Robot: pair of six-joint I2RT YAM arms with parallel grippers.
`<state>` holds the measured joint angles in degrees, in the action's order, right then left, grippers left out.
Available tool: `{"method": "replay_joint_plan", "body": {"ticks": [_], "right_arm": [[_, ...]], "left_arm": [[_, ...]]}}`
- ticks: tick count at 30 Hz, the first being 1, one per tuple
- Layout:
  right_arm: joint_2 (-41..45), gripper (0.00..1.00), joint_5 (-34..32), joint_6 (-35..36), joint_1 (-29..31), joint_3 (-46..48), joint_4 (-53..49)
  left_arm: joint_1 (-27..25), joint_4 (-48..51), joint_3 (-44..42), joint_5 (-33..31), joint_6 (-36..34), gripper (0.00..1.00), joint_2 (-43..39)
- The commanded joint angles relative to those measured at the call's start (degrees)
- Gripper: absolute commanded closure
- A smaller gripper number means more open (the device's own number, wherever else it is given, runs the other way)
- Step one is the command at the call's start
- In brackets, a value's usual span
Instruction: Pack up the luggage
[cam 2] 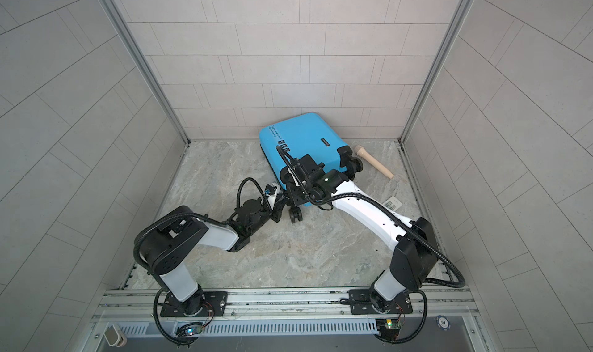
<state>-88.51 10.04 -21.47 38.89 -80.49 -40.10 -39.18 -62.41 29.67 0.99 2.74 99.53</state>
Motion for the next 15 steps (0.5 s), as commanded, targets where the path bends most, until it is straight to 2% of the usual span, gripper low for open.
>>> {"method": "replay_joint_plan", "body": {"ticks": [1,10,13,15], "right_arm": [[5.70,1.00,0.49,0.33,0.52,-1.80,6.52],[5.80,1.00,0.62,0.32,0.55,-1.25,6.87],[5.79,1.00,0.85,0.28,0.57,-1.25,6.96],[5.83,1.00,1.01,0.29,0.60,-1.25,7.00]], "left_arm": [[2.04,-6.24,2.41,0.64,0.25,0.77,-1.96],[4.11,-4.40,1.82,5.69,2.52,0.97,-4.50],[4.39,-4.22,1.71,6.96,2.97,0.98,-5.34],[4.44,-3.79,1.88,7.43,3.10,0.95,-5.74]]}}
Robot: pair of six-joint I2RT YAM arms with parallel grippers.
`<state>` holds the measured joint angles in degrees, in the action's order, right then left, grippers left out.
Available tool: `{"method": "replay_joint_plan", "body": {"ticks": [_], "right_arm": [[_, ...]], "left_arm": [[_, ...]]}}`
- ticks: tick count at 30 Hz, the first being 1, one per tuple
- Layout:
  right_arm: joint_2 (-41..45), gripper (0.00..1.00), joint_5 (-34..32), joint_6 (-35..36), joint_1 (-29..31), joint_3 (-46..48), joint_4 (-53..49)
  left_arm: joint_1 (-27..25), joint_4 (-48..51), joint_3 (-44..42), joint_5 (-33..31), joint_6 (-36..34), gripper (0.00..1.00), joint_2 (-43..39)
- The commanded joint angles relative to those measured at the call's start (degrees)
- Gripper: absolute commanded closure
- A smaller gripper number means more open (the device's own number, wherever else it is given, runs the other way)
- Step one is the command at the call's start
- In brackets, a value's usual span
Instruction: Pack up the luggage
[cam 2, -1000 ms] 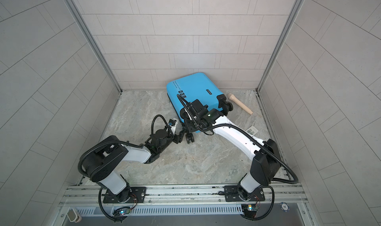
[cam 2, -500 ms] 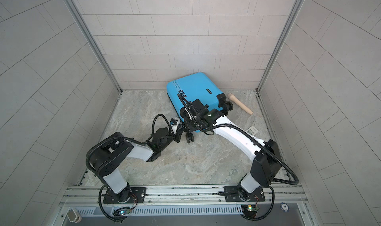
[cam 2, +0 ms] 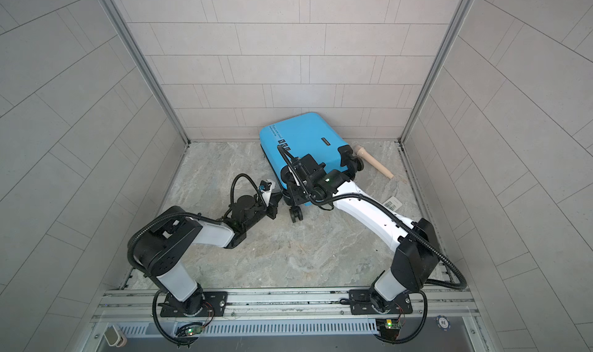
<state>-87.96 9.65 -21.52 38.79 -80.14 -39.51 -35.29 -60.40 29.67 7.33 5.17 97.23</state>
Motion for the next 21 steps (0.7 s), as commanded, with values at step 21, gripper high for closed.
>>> {"method": "replay_joint_plan", "body": {"ticks": [21], "right_arm": [[4.72,1.00,1.95,0.25,1.23,-1.77,6.16]], "left_arm": [[-0.04,-2.21,3.99,7.44,-0.74,0.73,-5.18]]}}
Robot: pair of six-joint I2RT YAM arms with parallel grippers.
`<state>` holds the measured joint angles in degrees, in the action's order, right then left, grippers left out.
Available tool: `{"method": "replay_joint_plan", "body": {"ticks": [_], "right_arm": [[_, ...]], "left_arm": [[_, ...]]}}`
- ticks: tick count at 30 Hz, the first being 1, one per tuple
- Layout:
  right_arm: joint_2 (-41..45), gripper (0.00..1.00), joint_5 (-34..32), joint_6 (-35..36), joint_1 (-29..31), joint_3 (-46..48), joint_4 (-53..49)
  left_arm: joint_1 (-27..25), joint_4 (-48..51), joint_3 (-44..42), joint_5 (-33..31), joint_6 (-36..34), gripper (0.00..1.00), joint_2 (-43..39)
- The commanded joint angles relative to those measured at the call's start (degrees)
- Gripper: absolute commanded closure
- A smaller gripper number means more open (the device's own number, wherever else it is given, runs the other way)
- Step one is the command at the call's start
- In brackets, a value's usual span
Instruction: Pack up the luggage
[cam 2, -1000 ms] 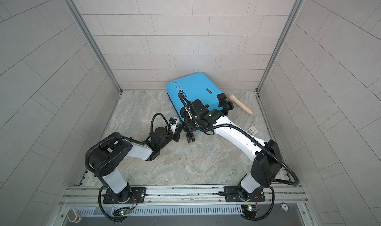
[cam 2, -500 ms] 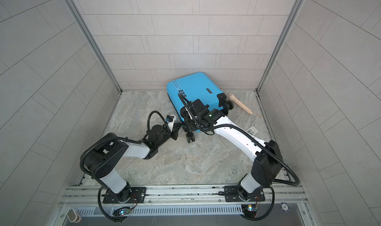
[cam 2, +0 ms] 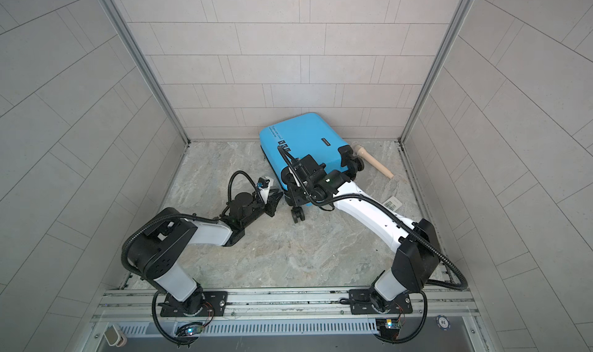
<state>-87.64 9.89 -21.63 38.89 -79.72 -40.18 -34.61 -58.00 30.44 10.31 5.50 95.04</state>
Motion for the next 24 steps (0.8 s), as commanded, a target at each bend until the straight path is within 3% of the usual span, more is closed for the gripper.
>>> {"method": "replay_joint_plan", "body": {"ticks": [1,13,17,24], "right_arm": [[4.27,1.00,1.54,0.40,1.12,-2.18,6.84],[3.79,1.00,1.75,0.28,1.36,-2.74,6.57],[3.70,1.00,1.61,0.25,1.49,-2.89,6.35],[3.92,1.00,1.34,0.48,1.54,-2.89,6.04]], "left_arm": [[-0.93,-3.84,3.23,4.54,-1.49,0.74,-3.31],[-1.12,-1.24,4.61,5.55,-3.04,0.76,-3.20],[-1.30,-0.81,4.57,5.25,-3.17,0.59,-3.20],[-1.42,0.07,2.22,4.37,-4.77,0.52,-3.53]]}}
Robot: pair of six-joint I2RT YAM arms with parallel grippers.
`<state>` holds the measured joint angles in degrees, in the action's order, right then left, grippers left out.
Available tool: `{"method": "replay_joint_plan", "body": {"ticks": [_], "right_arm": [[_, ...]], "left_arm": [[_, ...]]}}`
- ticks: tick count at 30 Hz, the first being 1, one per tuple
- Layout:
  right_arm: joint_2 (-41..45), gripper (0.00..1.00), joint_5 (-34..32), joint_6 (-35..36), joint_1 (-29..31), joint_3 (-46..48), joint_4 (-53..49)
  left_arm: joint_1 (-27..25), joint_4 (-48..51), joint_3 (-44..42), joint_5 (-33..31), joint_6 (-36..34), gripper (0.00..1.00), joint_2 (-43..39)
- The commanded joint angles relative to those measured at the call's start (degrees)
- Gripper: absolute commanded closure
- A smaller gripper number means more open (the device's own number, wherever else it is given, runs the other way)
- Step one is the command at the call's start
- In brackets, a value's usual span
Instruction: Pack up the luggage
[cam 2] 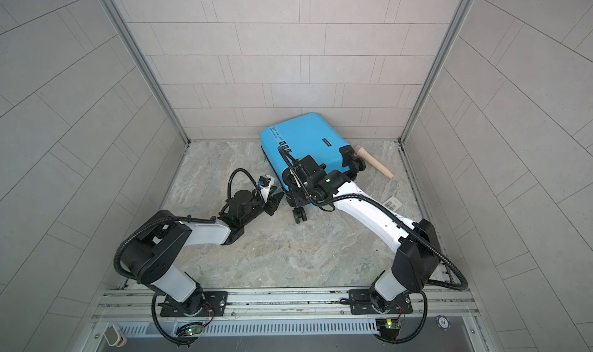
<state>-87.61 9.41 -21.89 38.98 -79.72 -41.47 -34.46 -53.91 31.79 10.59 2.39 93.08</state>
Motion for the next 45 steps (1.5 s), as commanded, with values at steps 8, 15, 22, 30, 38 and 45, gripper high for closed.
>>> {"method": "replay_joint_plan", "body": {"ticks": [8,15,22,30,38,45], "right_arm": [[4.20,1.00,0.95,1.15,1.45,-3.48,6.75],[4.03,1.00,1.22,1.22,1.49,-4.28,6.35],[4.02,1.00,0.94,1.41,1.45,-4.39,5.75],[4.25,1.00,0.75,1.41,1.51,-4.48,5.44],[4.29,1.00,0.69,1.41,1.45,-4.48,5.44],[4.39,1.00,0.74,1.41,1.56,-4.48,5.44]], "left_arm": [[-1.58,-3.45,-0.96,4.57,-3.80,0.48,-2.11],[-1.58,-4.64,-2.17,5.54,-6.08,0.46,-2.10],[-1.47,-6.91,-1.44,5.62,-9.51,0.51,0.28],[-1.22,-9.96,-1.03,4.97,-7.71,0.59,3.54],[-1.20,-10.73,-0.77,4.78,-7.05,0.70,4.83],[-1.06,-11.81,-0.85,3.63,-7.05,0.80,5.00]]}}
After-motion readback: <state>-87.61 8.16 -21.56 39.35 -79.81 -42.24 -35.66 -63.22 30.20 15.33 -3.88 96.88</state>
